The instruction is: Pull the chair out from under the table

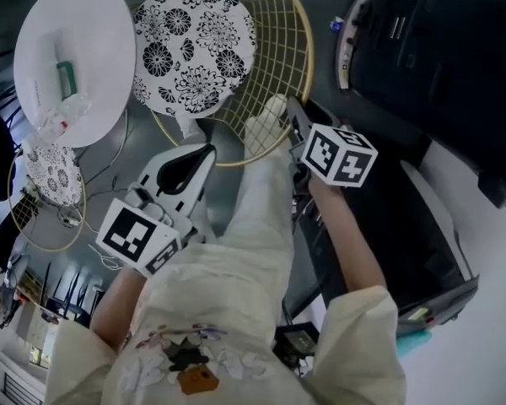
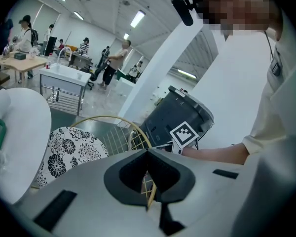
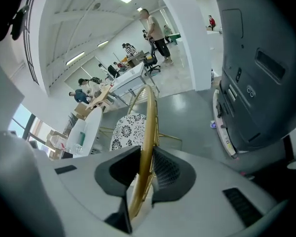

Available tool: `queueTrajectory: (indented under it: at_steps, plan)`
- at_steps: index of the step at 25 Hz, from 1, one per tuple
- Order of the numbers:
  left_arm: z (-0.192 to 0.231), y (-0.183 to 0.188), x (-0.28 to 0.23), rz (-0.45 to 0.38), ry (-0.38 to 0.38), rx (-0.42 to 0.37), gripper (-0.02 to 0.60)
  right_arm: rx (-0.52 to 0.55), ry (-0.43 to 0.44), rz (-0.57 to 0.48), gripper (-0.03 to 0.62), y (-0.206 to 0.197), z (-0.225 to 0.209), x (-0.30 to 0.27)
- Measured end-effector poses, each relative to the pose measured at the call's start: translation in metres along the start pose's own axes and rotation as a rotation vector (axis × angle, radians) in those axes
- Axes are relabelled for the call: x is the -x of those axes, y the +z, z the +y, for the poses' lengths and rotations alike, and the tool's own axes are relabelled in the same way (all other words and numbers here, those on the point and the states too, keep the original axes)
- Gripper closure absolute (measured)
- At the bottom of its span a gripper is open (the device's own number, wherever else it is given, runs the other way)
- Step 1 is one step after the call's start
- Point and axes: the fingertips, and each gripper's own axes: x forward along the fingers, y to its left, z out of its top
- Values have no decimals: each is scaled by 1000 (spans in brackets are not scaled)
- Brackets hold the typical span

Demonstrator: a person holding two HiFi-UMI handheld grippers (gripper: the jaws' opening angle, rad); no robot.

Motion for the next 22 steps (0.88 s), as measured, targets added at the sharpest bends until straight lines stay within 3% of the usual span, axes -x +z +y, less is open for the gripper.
queueTrajectory:
  at_steps: [5, 10, 22]
  plan:
    - [-1, -11, 0, 27, 10, 2, 584, -95, 54, -20, 533, 2, 3, 2]
    - [-12, -23, -11, 62, -17, -4, 584, -90, 74, 5, 533, -1, 4, 1]
    - [-1, 2, -1, 65, -36, -31, 584, -102, 43, 24, 533, 2, 8, 7]
